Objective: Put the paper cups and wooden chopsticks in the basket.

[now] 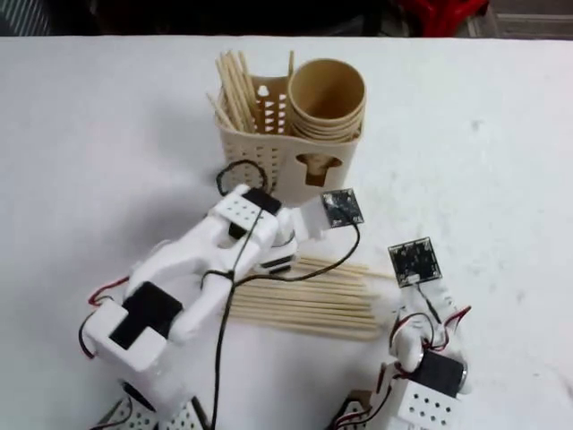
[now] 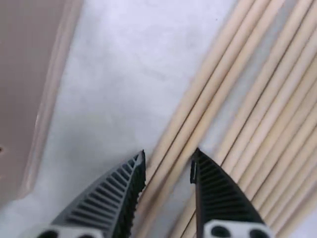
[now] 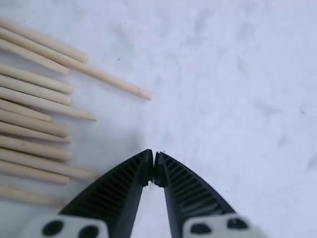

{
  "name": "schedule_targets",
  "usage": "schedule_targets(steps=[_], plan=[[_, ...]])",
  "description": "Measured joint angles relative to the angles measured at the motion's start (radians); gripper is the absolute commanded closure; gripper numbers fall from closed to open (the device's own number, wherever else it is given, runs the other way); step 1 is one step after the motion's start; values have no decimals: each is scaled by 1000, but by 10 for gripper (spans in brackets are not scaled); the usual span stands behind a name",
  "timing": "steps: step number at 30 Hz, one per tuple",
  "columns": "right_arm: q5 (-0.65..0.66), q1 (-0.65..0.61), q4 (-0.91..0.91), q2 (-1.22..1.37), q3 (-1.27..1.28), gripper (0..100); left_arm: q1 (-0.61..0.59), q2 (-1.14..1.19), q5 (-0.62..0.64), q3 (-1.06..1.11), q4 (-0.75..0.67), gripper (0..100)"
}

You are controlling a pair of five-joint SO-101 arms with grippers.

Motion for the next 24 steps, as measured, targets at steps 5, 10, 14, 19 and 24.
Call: schedule_targets(steps=[5, 10, 14, 19, 24], plan=[[0, 0, 0, 0, 0, 983, 0, 2, 0, -5, 3, 842], [0, 0, 0, 0, 0, 983, 0, 2, 3, -5, 5, 859], [0, 0, 0, 0, 0, 983, 2, 2, 38, -5, 20, 923], [0, 2, 0, 0, 0, 983, 3, 3, 44, -5, 57, 976], [0, 2, 0, 0, 0, 983, 2, 3, 66, -5, 123, 976]])
